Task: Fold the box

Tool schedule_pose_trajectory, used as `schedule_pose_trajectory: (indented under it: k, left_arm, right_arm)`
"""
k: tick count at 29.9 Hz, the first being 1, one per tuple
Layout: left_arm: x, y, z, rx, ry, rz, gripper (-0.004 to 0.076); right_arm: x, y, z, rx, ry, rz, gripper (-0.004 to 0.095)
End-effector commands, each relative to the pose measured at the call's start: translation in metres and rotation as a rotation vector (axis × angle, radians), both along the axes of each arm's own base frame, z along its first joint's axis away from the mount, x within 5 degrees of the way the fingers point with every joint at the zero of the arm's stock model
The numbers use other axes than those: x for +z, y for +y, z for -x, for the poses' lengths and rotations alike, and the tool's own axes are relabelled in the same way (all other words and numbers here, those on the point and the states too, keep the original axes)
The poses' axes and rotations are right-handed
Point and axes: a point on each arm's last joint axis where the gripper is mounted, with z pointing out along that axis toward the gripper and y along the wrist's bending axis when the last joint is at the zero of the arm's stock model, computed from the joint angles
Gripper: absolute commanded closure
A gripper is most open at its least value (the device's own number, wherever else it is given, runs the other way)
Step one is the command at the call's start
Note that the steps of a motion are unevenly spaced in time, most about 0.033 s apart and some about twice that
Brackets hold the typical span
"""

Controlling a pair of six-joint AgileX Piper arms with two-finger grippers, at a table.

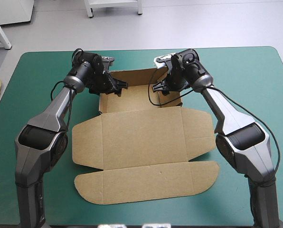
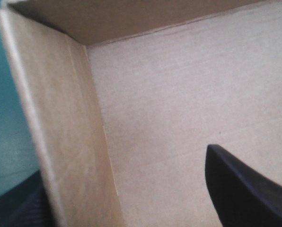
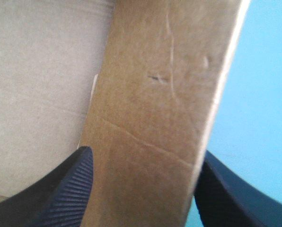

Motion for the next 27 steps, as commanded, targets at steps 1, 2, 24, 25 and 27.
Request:
schedule_pose_trajectory:
  k: [1, 2, 24, 25, 27]
  left_arm:
    - [0.049, 0.000, 0.011, -0.005, -0.134, 0.052, 0.0183]
    - [0.052, 0.000, 0.012, -0.005, -0.142, 0.054, 0.0183]
    - [0.158, 0.022, 0.118, -0.173, -0.543, 0.218, 0.0241]
    - [0.157, 0.025, 0.125, -0.167, -0.555, 0.223, 0.0241]
    - [0.152, 0.032, 0.147, -0.165, -0.581, 0.219, 0.0241]
  right_arm:
    - [0.058, -0.012, 0.012, -0.005, -0.145, -0.034, 0.0327]
    - [0.062, -0.013, 0.013, -0.009, -0.157, -0.035, 0.0327]
    - [0.175, -0.043, 0.092, 0.071, -0.367, -0.161, 0.0467]
    - [0.175, -0.044, 0.095, 0.081, -0.361, -0.162, 0.0467]
    - [0.171, -0.047, 0.103, 0.088, -0.337, -0.153, 0.0467]
